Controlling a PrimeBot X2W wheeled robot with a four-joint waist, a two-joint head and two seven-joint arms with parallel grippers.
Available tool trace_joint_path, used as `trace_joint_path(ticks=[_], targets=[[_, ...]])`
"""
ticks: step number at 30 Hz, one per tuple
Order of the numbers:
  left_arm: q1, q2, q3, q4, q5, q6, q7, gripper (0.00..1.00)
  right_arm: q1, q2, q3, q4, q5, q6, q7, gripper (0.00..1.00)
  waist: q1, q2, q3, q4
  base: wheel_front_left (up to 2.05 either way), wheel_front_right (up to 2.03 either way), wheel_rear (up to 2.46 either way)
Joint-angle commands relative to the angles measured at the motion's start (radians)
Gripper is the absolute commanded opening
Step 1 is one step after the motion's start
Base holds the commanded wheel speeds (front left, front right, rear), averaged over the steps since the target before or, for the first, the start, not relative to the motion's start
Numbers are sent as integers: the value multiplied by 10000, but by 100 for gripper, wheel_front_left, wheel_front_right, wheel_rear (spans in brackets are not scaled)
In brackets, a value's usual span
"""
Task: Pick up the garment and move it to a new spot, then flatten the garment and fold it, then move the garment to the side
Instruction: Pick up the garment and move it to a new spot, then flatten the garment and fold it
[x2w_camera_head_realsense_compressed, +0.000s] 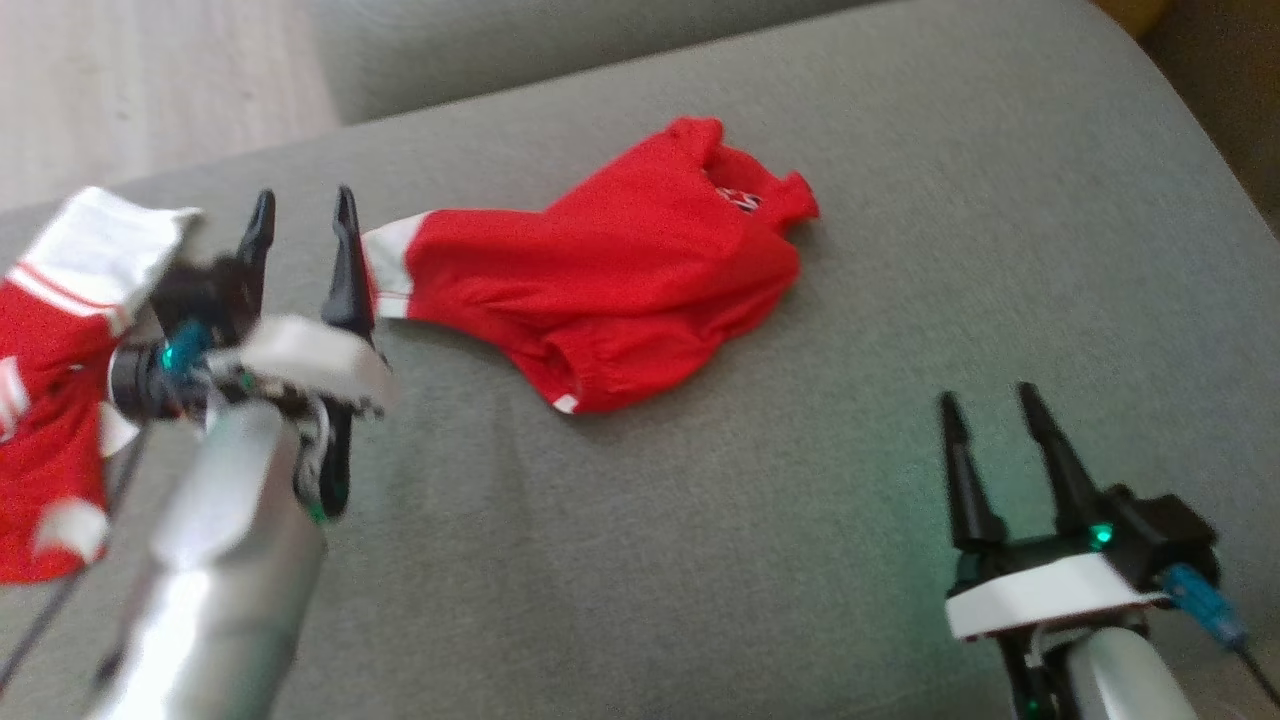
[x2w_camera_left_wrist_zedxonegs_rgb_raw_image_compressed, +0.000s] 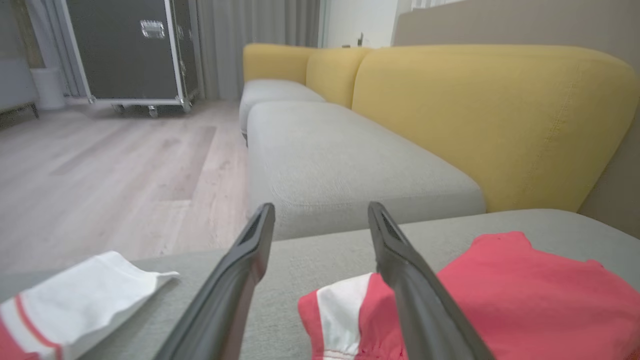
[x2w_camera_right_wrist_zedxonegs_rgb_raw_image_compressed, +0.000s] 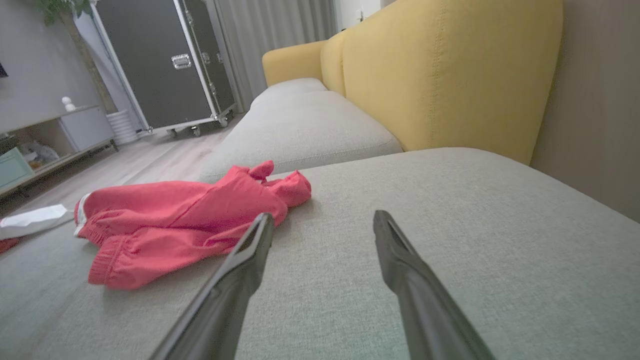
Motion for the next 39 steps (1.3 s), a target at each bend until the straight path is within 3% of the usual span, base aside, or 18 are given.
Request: trace_joint_path(ticks=[1, 5, 8, 16, 26, 39], targets=[[396, 372, 542, -1007, 452, 254, -120, 100, -101, -34, 35, -216, 280, -7, -63, 100, -1, -1, -445, 415, 0, 0, 0], [2622, 59, 1349, -3567, 1660, 804, -123, 100, 200, -34, -79, -140, 380, -7, -63, 100, -1, -1, -1130, 1040, 0, 0, 0], [4250, -333, 1804, -5101, 2375, 936, -124, 100, 388, -34, -162, -108, 327, -7, -63, 100, -1, -1, -1498, 1482, 0, 0, 0], [7577, -1149, 2248, -7313, 3475, 682, -125, 100, 1026, -34, -222, -294, 68, -7, -63, 100, -1, -1, -2321, 2273, 0, 0, 0], [8805, -1374, 1918, -7882, 4327, 836, -125, 100, 1889, -211, 54, -739, -551, -7, -63, 100, -1, -1, -2741, 2641, 0, 0, 0], [9031, -1406, 1978, -7949, 4389, 1072, -125, 100, 2251, -561, 549, -899, -544, -7, -63, 100, -1, -1, -2876, 2579, 0, 0, 0]])
